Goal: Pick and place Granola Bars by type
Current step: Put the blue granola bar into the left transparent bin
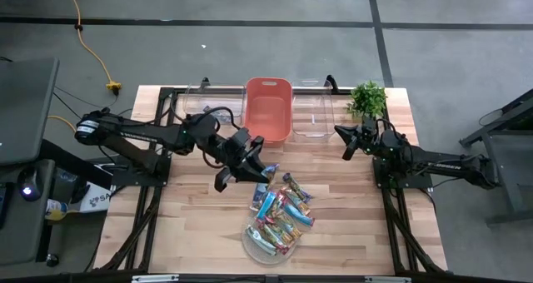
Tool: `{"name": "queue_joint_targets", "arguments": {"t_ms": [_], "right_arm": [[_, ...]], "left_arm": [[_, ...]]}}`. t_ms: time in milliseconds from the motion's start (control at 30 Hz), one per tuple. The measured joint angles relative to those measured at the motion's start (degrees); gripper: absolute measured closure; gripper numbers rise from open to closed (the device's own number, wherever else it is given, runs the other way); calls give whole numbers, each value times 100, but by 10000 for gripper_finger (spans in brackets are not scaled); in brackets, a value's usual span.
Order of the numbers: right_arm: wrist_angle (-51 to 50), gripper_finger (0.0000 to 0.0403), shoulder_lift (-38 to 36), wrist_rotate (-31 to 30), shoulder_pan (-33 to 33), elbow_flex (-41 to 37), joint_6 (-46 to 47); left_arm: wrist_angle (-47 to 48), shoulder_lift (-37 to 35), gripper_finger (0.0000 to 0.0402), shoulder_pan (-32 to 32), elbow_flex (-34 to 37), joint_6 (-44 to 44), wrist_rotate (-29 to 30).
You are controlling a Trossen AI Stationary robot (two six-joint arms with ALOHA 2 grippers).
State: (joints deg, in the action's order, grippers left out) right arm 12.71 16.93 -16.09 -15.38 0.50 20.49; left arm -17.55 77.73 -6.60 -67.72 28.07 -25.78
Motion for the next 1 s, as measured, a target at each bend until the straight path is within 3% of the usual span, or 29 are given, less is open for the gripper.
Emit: {"name": "queue_joint_targets", "arguments": {"t_ms": [167,400,633,767,1000], "right_arm": [[0,402,0,-1,0,1,0],[0,402,0,-1,0,1,0],[0,402,0,-1,0,0,0],[0,402,0,-1,0,-1,0],[0,402,0,-1,0,1,0]], "left_arm": [[-221,2,340,87,0,-112,186],[-1309,0,340,603,2,-224,325],[-1333,-83,340,1180,2,-455,1517],[-669,-255,340,1449,-2,-729,2931],[1410,-700,340,1729,-2,-1007,6670]]}}
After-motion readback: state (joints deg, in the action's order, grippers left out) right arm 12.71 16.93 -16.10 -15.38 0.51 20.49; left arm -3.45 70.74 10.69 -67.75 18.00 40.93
